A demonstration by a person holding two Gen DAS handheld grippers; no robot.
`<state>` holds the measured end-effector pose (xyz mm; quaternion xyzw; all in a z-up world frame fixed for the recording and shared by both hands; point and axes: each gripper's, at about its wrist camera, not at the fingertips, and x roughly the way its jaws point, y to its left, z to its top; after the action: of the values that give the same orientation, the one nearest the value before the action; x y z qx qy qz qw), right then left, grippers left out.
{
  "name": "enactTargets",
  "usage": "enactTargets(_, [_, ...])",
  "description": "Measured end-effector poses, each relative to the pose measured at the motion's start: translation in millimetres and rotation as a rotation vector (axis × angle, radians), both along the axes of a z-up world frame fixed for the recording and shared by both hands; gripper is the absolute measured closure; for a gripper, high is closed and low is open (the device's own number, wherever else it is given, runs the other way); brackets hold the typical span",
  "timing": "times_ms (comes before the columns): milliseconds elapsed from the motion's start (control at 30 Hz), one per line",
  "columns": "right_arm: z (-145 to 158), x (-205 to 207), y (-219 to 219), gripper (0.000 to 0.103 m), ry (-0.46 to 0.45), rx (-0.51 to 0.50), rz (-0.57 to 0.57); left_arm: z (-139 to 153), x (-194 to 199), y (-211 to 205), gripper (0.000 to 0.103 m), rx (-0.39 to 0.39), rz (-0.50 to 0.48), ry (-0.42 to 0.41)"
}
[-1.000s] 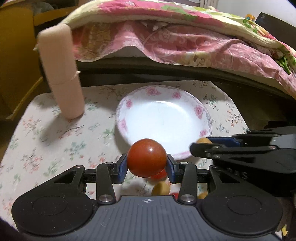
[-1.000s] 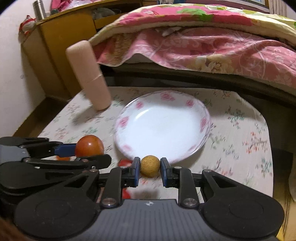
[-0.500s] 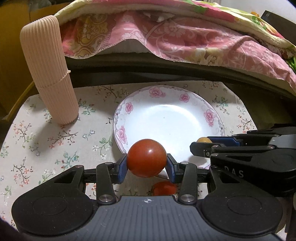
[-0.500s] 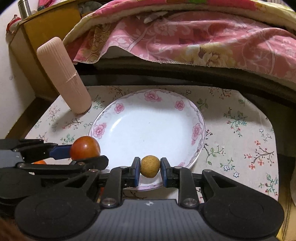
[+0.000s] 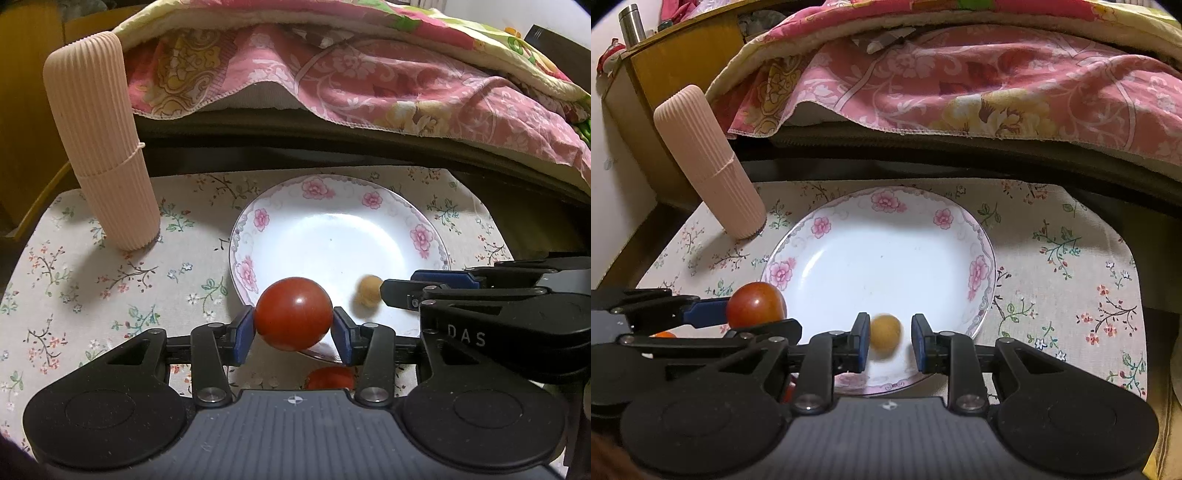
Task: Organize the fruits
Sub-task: 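Open both tools to drop the tomato and longan onto the plate, then move both tools back over the fruits and lower the right tool to a cherry tomato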
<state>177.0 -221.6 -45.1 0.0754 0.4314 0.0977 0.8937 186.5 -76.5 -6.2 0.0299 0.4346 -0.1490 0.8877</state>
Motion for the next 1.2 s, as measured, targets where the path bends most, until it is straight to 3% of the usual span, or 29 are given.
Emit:
enactTargets(267, [3,-1,-5,0.074,-0.007,0.013,-0.025,3,1,2,0.041,-0.007,0.006,-0.008])
enactTargets(1200, [8,-15,3,0.073,-0.017,0.015,-0.004,12,-13,10,0.033,0.014,0.016,-0.028])
